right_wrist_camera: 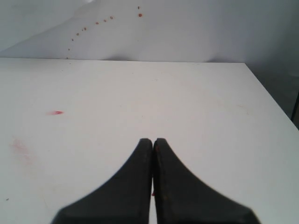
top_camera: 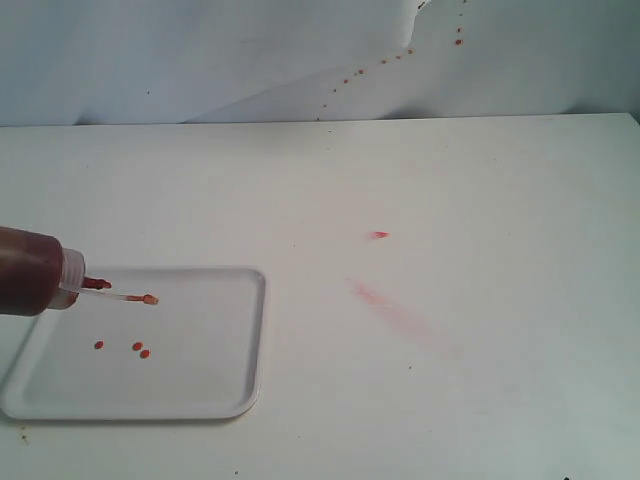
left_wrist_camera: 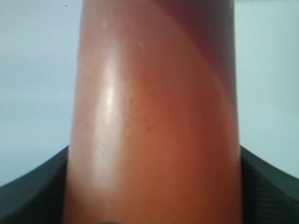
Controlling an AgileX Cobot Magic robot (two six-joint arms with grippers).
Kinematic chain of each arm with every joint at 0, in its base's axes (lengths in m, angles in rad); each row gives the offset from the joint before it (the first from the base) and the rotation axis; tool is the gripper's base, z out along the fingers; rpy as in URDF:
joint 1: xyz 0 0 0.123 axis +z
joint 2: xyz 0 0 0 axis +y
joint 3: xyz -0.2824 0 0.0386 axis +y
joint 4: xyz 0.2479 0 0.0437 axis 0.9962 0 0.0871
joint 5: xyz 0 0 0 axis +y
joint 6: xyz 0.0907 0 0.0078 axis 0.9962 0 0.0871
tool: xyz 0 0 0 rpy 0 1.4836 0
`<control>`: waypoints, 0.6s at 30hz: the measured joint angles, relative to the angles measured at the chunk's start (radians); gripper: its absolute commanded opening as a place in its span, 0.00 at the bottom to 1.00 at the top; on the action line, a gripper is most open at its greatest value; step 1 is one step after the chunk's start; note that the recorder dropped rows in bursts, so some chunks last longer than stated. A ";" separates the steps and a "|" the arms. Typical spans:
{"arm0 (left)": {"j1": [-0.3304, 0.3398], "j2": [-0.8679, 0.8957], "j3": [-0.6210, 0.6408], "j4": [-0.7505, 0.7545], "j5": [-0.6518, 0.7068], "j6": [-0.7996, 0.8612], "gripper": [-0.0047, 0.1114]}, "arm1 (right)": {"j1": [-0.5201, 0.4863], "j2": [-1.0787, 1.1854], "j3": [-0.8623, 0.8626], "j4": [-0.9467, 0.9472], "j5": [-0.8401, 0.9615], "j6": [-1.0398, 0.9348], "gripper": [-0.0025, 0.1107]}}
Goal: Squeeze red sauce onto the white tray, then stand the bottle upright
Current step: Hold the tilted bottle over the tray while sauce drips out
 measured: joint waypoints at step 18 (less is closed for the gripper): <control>0.000 0.000 0.000 0.000 0.000 0.000 0.04 | 0.000 0.000 0.000 0.570 -0.350 0.004 0.02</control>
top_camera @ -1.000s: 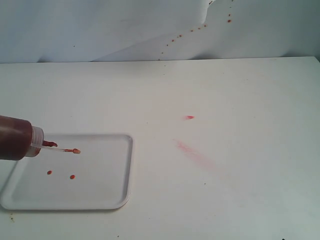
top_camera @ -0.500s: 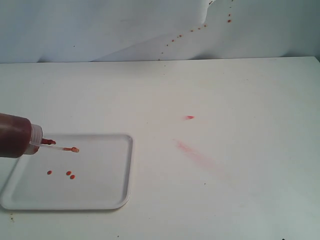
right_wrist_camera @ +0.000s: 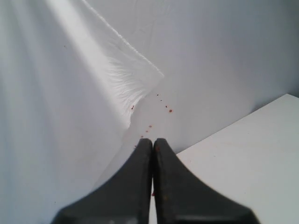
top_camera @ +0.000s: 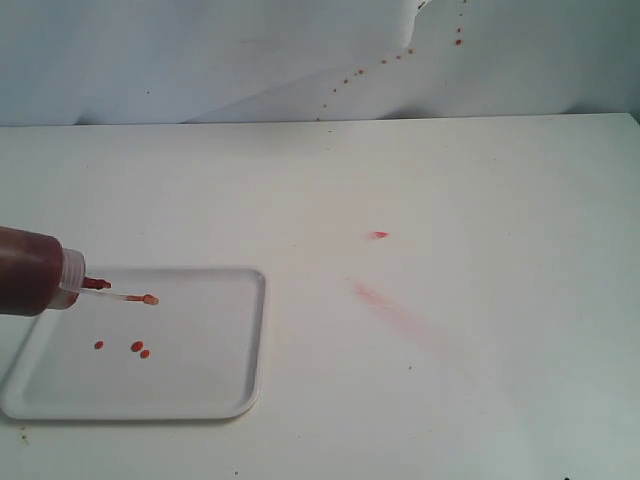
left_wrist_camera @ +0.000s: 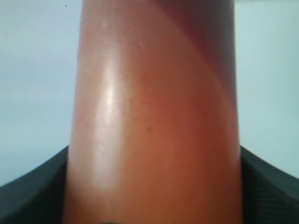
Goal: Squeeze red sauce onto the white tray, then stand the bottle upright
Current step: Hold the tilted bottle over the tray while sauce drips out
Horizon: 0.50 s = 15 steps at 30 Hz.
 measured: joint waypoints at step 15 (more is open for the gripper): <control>0.000 0.000 0.000 0.008 -0.045 0.110 0.04 | 0.130 -0.001 -0.125 0.028 0.208 -0.145 0.02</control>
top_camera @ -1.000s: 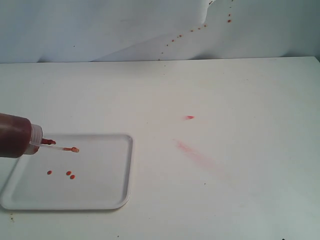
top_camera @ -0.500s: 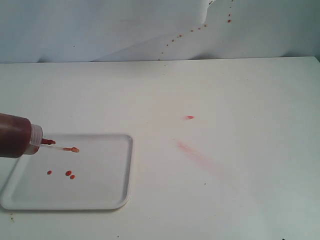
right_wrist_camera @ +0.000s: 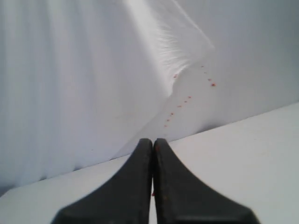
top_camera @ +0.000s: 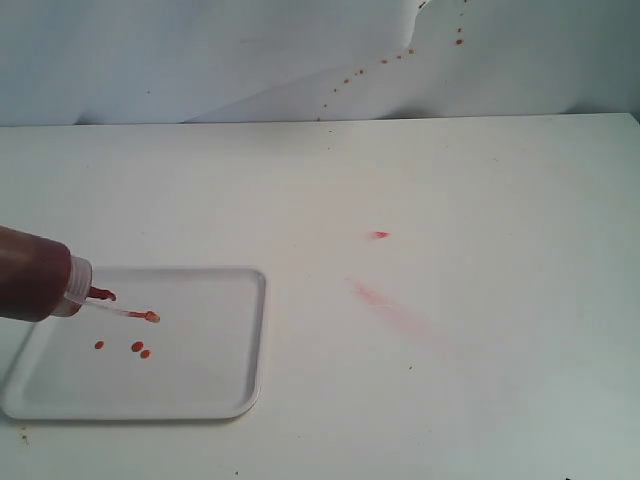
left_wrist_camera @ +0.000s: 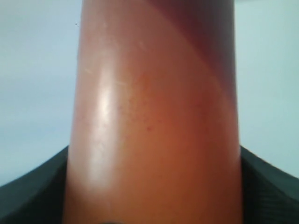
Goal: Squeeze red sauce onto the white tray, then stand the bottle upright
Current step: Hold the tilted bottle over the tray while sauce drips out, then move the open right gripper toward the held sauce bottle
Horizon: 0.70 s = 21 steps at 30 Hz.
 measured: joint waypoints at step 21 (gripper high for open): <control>0.000 0.000 0.001 0.105 -0.038 0.018 0.04 | 0.220 0.934 -0.530 0.529 0.385 -1.024 0.02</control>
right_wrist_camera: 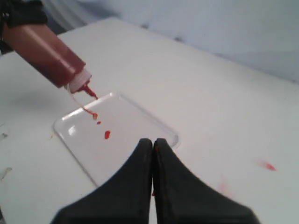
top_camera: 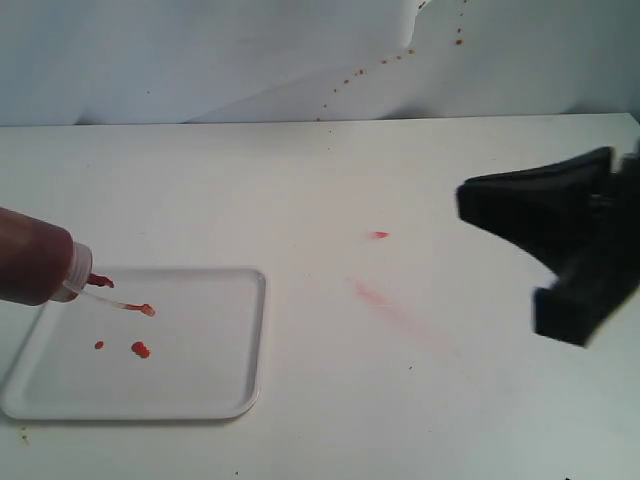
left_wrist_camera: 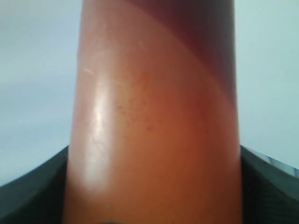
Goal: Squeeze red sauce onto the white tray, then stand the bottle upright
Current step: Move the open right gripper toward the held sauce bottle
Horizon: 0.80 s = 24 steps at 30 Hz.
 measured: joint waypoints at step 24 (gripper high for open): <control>0.000 0.000 0.000 0.002 -0.004 0.024 0.04 | 0.008 0.985 -0.368 0.600 0.562 -0.943 0.02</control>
